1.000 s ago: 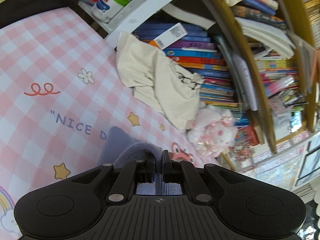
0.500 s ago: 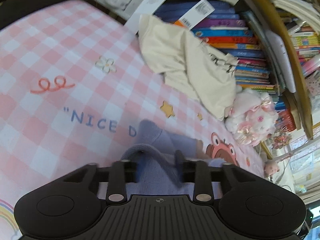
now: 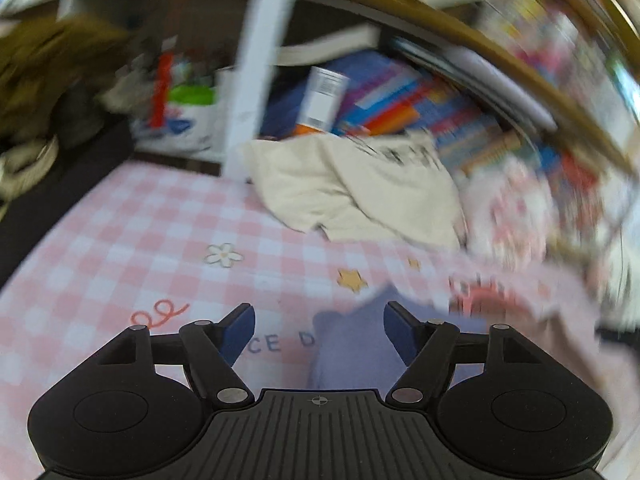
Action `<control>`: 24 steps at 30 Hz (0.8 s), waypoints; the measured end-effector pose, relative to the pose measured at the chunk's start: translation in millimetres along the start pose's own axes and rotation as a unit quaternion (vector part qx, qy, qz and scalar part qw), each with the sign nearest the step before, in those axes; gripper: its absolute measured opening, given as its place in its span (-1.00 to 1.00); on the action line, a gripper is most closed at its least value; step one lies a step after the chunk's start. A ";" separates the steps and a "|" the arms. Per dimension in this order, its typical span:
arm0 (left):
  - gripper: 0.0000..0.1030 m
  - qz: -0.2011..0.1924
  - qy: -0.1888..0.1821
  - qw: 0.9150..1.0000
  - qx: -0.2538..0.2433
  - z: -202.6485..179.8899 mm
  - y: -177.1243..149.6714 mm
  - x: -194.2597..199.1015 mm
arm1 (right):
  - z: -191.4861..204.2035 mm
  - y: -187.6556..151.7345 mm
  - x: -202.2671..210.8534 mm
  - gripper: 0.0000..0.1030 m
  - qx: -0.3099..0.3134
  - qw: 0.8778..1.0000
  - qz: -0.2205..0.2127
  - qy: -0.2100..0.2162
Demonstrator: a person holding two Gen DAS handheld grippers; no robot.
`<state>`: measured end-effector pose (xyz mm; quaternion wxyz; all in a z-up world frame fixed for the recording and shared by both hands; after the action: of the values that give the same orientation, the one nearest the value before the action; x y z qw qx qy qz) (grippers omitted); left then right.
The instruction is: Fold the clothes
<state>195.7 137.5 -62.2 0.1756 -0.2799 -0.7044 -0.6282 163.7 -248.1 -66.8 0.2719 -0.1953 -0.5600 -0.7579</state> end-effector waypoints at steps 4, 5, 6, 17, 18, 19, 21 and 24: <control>0.39 0.006 0.010 0.999 -0.052 -17.2 -7.0 -13.2 | 7.8 -8.0 -15.4 0.07 0.041 0.999 0.009 -0.012; 0.38 0.009 0.011 0.999 -0.053 -19.0 -7.8 -17.2 | 9.1 -8.4 -19.6 0.06 0.040 0.999 0.010 -0.010; 0.37 0.012 0.014 0.999 -0.050 -19.4 -8.0 -21.3 | 10.1 -8.9 -23.9 0.06 0.039 0.999 0.011 -0.008; -0.92 0.019 -0.067 0.997 0.014 -16.2 -2.4 -13.4 | 1.1 -7.2 -5.3 -0.83 -0.063 0.996 0.003 0.066; -0.92 0.022 -0.088 0.995 0.031 -12.9 -0.3 -7.9 | 2.5 -1.9 13.5 -0.83 -0.085 0.991 -0.016 0.103; -0.92 0.033 -0.103 0.993 0.050 -7.3 -0.2 -6.4 | -0.8 -0.8 24.1 -0.83 -0.100 0.987 -0.018 0.123; -0.92 0.062 -0.116 0.988 0.082 5.1 -3.1 -11.8 | -16.8 -3.6 23.5 -0.84 -0.135 0.984 0.006 0.113; -0.77 0.116 -0.060 0.988 0.082 20.9 -20.9 -47.9 | -41.1 -21.5 -8.4 -0.84 -0.166 0.983 0.064 0.053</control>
<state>222.4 148.6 -110.4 0.2272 -0.3815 -0.7254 -0.5259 157.0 -281.0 -99.9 0.3129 -0.2332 -0.3975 -0.8305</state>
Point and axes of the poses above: each gripper's, at about its wrist camera, not at the fingertips, and x roughly against the way its jaws point, z to its left, y to its top, the point moved 10 cm from there along -x, roughly the way its jaws point, and after that the axes turned 4 degrees about y, right-handed, at the moved point
